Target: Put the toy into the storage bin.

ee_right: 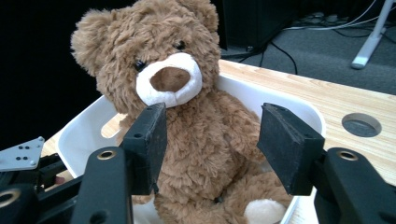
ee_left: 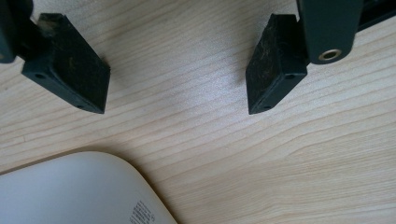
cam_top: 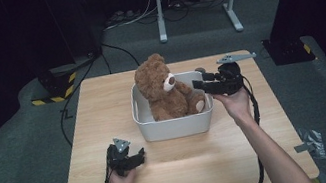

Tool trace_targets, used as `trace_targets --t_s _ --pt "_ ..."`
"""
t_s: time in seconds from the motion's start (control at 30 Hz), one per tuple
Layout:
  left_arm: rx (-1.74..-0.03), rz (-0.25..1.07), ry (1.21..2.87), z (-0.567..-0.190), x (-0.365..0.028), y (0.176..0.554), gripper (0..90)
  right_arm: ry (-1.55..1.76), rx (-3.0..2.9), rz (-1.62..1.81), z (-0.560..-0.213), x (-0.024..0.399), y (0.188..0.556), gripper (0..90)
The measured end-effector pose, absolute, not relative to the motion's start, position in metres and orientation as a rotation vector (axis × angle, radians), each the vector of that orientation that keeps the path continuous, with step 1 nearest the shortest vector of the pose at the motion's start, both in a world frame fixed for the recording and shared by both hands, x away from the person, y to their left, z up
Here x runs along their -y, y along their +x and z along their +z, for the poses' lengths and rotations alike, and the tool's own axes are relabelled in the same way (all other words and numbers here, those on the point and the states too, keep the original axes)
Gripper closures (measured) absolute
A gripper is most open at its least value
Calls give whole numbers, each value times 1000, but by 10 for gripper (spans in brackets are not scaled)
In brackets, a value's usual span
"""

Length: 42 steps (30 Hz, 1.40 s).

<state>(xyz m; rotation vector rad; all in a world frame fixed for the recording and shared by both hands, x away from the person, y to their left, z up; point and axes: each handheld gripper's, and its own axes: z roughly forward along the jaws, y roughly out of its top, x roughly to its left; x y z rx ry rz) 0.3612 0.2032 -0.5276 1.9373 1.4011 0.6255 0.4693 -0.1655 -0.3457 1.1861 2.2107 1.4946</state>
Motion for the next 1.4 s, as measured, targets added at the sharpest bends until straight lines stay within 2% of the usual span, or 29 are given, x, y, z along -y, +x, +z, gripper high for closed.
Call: trace_targets --t_s 0.67,1.4 --pt "-1405 624 1933 -528 -203 361 201 1211 -2094 1542 -343 195 453 315" --pt "-1410 615 1926 -528 -202 361 186 1234 -2029 1538 -351 221 437 320"
